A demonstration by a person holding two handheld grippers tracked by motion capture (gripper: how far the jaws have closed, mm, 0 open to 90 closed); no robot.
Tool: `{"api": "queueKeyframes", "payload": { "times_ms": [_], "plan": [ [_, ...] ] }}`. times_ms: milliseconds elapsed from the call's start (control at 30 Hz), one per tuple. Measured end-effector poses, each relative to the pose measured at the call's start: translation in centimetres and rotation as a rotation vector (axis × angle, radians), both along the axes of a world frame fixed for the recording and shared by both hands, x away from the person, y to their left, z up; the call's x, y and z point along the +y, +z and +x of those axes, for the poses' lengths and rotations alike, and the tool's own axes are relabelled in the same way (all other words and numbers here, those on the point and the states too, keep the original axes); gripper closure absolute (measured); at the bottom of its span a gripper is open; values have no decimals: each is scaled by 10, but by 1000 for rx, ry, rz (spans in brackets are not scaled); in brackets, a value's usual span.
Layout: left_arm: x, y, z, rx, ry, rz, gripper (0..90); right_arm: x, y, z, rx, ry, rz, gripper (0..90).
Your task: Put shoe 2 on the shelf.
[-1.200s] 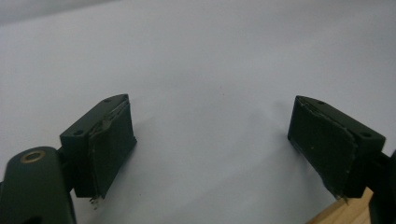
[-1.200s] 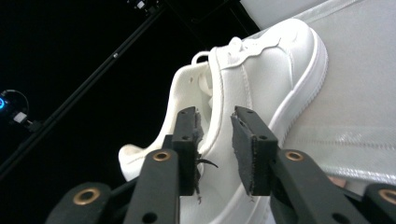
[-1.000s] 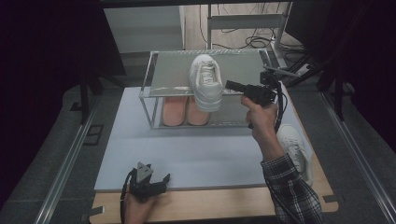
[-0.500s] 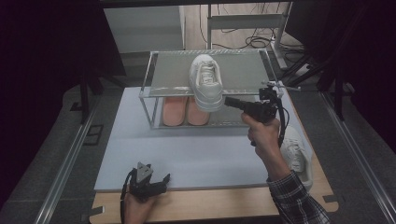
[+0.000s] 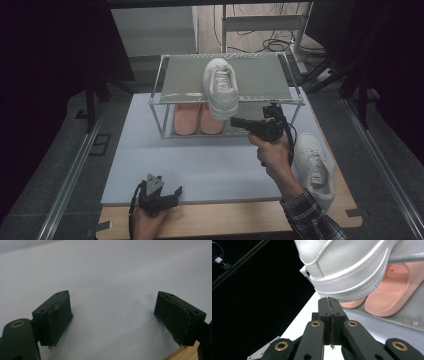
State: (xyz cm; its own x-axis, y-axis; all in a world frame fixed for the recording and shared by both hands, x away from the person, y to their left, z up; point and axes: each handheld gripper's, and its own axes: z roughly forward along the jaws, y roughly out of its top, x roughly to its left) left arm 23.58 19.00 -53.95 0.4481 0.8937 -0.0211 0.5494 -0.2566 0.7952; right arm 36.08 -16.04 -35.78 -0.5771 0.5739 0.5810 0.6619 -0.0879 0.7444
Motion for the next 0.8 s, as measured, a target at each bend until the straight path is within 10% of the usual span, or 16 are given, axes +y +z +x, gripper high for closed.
{"api": "queueKeyframes", "payload": {
  "times_ms": [800],
  "plan": [
    [0, 0, 0, 0, 0, 0, 140, 18, -11, 24, 28, -24, 10, 900]
  ]
}}
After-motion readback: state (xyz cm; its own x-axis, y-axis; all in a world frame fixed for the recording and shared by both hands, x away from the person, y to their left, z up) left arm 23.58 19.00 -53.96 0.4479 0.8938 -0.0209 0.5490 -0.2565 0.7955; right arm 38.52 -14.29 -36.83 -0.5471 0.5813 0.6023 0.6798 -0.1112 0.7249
